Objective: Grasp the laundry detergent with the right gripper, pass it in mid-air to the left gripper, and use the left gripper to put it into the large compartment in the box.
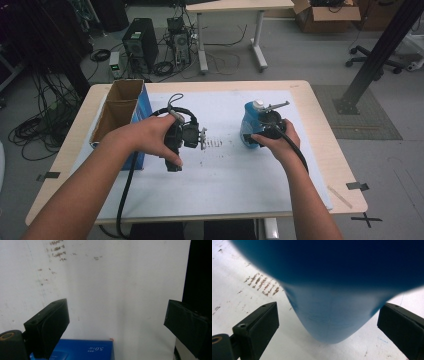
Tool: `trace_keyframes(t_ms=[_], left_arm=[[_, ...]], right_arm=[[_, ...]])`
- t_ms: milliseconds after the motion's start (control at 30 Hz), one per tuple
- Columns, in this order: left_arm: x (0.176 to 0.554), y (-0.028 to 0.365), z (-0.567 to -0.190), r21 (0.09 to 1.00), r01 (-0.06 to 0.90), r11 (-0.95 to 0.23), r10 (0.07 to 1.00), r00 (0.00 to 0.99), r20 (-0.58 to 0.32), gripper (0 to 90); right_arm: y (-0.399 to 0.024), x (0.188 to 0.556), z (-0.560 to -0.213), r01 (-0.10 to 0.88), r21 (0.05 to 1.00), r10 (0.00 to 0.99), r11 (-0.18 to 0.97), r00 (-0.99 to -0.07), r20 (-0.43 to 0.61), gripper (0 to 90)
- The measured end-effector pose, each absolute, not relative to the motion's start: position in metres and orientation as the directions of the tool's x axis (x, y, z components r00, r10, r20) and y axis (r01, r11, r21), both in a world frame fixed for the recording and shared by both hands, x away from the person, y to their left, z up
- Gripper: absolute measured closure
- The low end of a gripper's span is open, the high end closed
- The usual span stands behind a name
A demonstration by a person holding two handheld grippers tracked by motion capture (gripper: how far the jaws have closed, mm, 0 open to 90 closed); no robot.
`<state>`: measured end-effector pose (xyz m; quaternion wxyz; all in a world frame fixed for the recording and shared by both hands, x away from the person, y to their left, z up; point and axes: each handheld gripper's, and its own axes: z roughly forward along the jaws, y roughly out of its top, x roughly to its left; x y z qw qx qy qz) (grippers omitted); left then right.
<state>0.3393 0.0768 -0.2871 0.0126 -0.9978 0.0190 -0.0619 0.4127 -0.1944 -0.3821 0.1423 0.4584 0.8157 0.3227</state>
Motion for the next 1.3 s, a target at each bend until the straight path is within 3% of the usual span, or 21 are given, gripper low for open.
trace_keyframes(t_ms=[767,1300], left_arm=[[0.339,0.083,-0.285,-0.020,-0.026,-0.999,-0.029,0.991,0.132,6.3],[0.337,0.081,-0.285,-0.024,-0.027,-0.999,-0.030,0.990,0.137,6.5]], right_arm=[[-0.188,0.408,-0.388,0.561,0.790,0.888,0.248,-0.458,0.047,4.5],[-0.187,0.403,-0.394,0.513,0.829,0.884,0.221,-0.465,0.052,18.6]])
